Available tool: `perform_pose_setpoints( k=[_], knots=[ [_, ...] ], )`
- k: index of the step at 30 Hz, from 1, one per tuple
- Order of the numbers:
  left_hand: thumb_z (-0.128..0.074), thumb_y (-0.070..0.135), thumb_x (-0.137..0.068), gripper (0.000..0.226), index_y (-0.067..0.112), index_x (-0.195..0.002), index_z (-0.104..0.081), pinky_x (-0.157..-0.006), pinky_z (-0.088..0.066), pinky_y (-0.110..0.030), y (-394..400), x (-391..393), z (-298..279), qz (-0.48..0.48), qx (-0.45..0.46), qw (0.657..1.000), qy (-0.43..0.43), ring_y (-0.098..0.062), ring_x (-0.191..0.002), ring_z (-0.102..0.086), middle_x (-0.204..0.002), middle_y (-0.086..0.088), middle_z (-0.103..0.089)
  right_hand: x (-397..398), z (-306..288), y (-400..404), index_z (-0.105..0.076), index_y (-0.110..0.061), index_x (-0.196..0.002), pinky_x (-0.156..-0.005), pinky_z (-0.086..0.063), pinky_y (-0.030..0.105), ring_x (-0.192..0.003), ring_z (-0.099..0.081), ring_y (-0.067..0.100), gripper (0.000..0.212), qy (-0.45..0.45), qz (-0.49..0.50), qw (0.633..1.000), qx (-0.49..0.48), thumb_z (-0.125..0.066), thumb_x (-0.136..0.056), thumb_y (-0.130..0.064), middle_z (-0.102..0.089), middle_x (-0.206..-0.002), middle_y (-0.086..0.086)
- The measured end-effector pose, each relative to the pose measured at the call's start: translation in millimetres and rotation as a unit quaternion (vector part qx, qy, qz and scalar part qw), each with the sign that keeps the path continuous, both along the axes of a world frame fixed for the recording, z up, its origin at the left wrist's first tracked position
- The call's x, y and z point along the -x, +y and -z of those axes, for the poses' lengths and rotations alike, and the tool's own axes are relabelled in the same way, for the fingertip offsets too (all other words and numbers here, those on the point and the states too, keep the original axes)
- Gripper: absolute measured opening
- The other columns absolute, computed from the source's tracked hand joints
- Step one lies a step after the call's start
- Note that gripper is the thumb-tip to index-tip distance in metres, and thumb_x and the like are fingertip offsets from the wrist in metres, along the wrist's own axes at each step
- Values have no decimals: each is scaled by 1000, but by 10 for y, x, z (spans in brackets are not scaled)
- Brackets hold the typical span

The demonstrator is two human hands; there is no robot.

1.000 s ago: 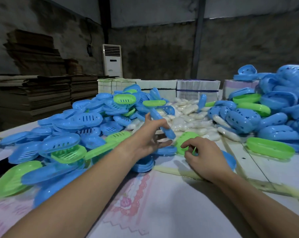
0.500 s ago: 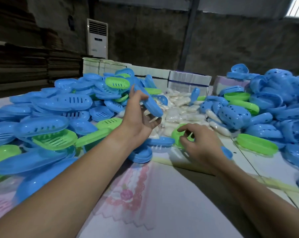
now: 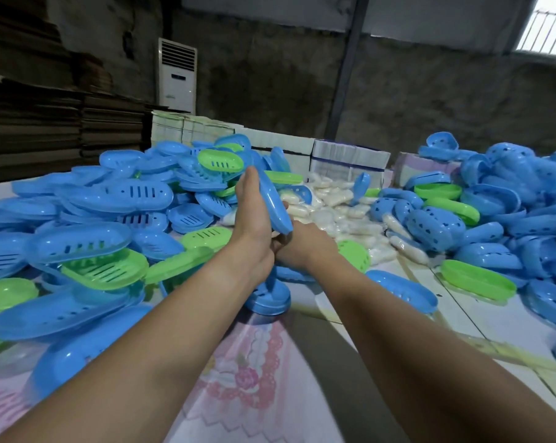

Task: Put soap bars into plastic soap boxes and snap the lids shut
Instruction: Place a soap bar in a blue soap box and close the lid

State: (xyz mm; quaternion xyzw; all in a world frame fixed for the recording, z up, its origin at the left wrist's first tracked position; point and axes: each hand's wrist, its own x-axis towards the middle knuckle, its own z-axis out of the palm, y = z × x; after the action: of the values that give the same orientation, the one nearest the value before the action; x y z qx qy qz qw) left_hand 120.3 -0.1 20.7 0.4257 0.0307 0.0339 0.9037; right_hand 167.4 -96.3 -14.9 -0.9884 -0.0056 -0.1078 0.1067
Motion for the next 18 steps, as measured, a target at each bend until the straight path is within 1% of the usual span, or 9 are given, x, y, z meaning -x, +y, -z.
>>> perform_pose_setpoints(
  k=[2, 3, 5, 6, 8, 11, 13, 15, 18],
  knots=[
    [-43, 60, -102, 54, 28, -143, -55, -98, -54, -41, 16, 1, 0, 12, 12, 1000, -10, -20, -109, -64, -132, -6, -64, 14, 11, -74, -54, -25, -122, -74, -42, 35, -106, -60, 33, 54, -24, 25, 999, 0, -58, -80, -58, -64, -116, 7],
    [-42, 60, -102, 52, 29, -142, -54, -87, -56, -38, 26, 2, -2, 16, 12, 1000, -17, -18, -102, -63, -129, -4, -64, 42, 13, -132, -55, -25, -124, -76, -43, 36, -107, -60, 33, 56, -39, 37, 998, -19, -62, -79, -58, -64, -117, 7],
    [-42, 60, -103, 46, 34, -139, -51, -69, -49, -32, 38, 14, 10, 22, -19, 999, -30, -16, -86, -60, -112, -2, -62, 122, -27, -291, -56, -25, -129, -82, -45, 36, -109, -61, 30, 58, -71, 51, 990, -114, -68, -79, -51, -66, -115, 6],
    [-43, 60, -102, 43, 37, -139, -48, -66, -47, -31, 36, 23, 18, 31, -38, 998, -37, -16, -80, -58, -105, -2, -60, 179, -60, -387, -57, -25, -129, -84, -47, 35, -103, -63, 26, 55, -87, 44, 978, -184, -70, -79, -44, -70, -106, 4],
    [-50, 59, -100, 44, 41, -139, -42, -66, -50, -32, 18, 43, 37, 68, -61, 995, -47, -18, -76, -61, -103, -2, -60, 334, -109, -575, -60, -27, -127, -76, -50, 33, -81, -66, 16, 50, -113, 11, 944, -311, -71, -78, -33, -71, -80, -4],
    [-59, 58, -95, 46, 39, -135, -46, -69, -62, -37, -30, 89, 63, 144, -107, 982, -60, -19, -75, -68, -106, -3, -62, 608, -93, -845, -62, -36, -120, -67, -47, 27, -64, -62, 4, 42, -146, -24, 887, -437, -73, -80, -29, -69, -71, -9],
    [-62, 54, -94, 47, 37, -136, -47, -74, -65, -40, -106, 130, 110, 184, -148, 968, -80, -18, -73, -72, -108, -2, -65, 761, -74, -967, -64, -39, -110, -65, -50, 28, -66, -65, 5, 31, -169, -34, 831, -529, -71, -83, -24, -72, -72, -12],
    [-62, 51, -95, 47, 38, -137, -46, -68, -64, -39, -195, 171, 161, 197, -167, 961, -102, -13, -68, -74, -110, -2, -65, 852, -119, -987, -65, -35, -110, -65, -53, 30, -75, -70, 12, 29, -176, -43, 789, -588, -70, -85, -22, -76, -81, -10],
    [-61, 50, -95, 46, 46, -138, -44, -64, -62, -38, -276, 213, 240, 203, -171, 958, -114, -11, -69, -75, -113, -1, -63, 918, -197, -925, -64, -34, -113, -72, -58, 32, -87, -74, 16, 37, -173, -97, 784, -588, -73, -77, -34, -77, -92, -4]
  ],
)
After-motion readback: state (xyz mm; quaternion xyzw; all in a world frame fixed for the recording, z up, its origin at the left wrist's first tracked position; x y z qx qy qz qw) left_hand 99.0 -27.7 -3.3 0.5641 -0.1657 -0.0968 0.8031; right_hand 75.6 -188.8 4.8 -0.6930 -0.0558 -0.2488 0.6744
